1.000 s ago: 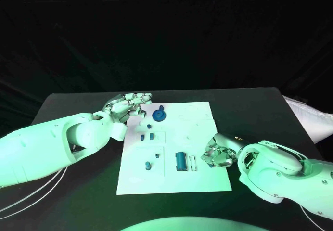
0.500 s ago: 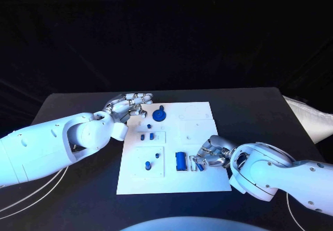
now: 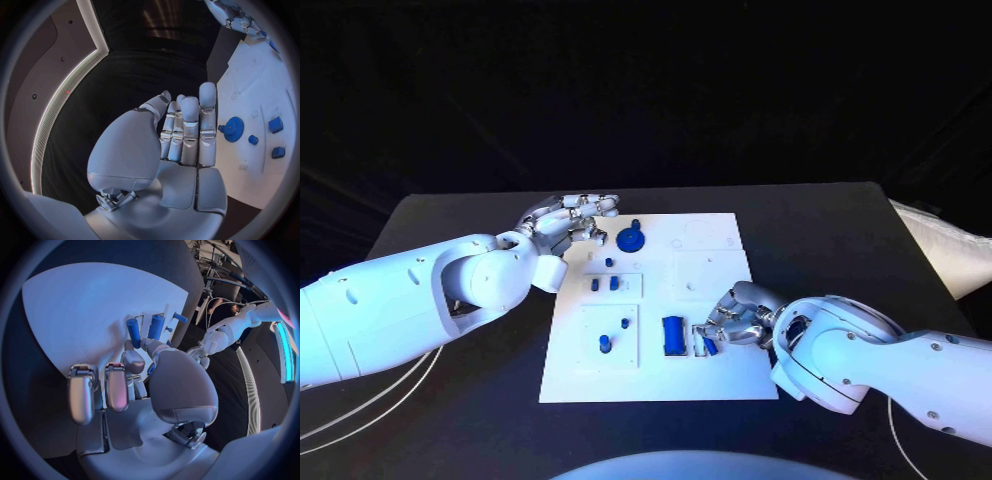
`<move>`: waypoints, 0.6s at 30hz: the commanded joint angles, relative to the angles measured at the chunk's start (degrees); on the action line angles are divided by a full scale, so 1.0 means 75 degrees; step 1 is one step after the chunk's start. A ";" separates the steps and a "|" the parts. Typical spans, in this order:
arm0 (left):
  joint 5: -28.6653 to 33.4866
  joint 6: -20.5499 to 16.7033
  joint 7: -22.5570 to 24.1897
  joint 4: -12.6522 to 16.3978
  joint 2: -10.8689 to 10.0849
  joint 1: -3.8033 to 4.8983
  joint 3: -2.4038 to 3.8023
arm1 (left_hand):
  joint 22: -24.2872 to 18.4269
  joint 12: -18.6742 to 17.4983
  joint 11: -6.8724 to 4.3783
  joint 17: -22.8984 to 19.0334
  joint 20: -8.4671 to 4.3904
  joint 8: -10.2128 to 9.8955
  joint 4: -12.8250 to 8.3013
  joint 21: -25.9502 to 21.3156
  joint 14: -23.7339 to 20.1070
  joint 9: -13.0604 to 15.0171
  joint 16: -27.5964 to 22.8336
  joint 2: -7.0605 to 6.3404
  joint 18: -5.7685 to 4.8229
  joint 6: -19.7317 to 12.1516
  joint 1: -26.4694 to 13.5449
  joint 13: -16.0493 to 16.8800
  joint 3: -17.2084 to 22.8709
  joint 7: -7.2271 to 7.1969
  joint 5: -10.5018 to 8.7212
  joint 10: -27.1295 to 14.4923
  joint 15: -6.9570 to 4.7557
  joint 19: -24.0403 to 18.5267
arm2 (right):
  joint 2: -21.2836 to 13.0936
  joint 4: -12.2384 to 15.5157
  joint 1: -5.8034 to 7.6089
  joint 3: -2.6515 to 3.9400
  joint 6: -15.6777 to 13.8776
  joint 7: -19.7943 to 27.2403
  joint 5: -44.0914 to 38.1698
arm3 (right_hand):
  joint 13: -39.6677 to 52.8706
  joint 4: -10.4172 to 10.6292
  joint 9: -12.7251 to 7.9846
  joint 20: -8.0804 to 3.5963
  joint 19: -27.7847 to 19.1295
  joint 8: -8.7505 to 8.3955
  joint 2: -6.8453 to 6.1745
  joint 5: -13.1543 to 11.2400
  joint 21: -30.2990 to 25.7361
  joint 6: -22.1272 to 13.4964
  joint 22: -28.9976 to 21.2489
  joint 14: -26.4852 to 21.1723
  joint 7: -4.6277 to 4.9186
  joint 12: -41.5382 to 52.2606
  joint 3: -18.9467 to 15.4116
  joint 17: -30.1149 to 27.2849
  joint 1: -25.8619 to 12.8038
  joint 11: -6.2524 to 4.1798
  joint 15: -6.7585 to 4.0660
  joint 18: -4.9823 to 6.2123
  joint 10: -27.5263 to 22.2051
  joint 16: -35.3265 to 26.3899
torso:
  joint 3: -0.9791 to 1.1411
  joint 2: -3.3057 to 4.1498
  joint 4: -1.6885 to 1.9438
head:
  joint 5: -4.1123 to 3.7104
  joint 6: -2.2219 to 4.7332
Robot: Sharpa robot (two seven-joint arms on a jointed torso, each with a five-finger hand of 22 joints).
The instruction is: Assemble the parts on the task board
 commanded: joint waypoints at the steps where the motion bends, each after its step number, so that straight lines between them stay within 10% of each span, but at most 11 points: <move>1: -0.0025 0.0147 0.0017 0.0026 0.0009 0.0002 0.0005 | -0.0007 0.0041 -0.0002 -0.0009 0.0001 0.0047 -0.0009 -0.0036 -0.0063 -0.0009 0.0029 0.0072 0.0085 -0.0051 -0.0001 0.0012 -0.0044 -0.0005 -0.0030 -0.0037 0.0009 -0.0009 | 0.0032 0.0019 -0.0006 0.0001 0.0183 -0.0006 -0.0256 | 0.0040 0.0054 -0.0001 -0.0029 0.0167 0.0034 0.0010 0.0006 0.0049 0.0138 0.1053 0.0523 -0.0079 0.0053 -0.0077 0.0464 -0.0113 -0.0004 -0.0049 -0.0143 0.0062 0.0043 | 0.0004 0.0003 0.0000 | 0.0012 -0.0008; 18: -0.0025 0.0171 -0.0014 0.0033 0.0000 0.0002 0.0005 | -0.0007 0.0041 -0.0002 -0.0009 0.0001 0.0047 -0.0009 -0.0036 -0.0063 -0.0009 0.0029 0.0072 0.0085 -0.0051 -0.0001 0.0012 -0.0044 -0.0005 -0.0030 -0.0037 0.0009 -0.0009 | 0.0030 0.0023 -0.0007 0.0000 0.0461 -0.0078 -0.0566 | 0.0215 0.0208 0.0071 -0.0050 0.0199 0.0058 0.0013 -0.0021 0.0075 0.0217 0.1097 0.0529 -0.0113 0.0238 -0.0493 0.0485 -0.0490 -0.0030 -0.0072 -0.0154 0.0163 0.0059 | 0.0004 -0.0001 -0.0006 | 0.0034 -0.0013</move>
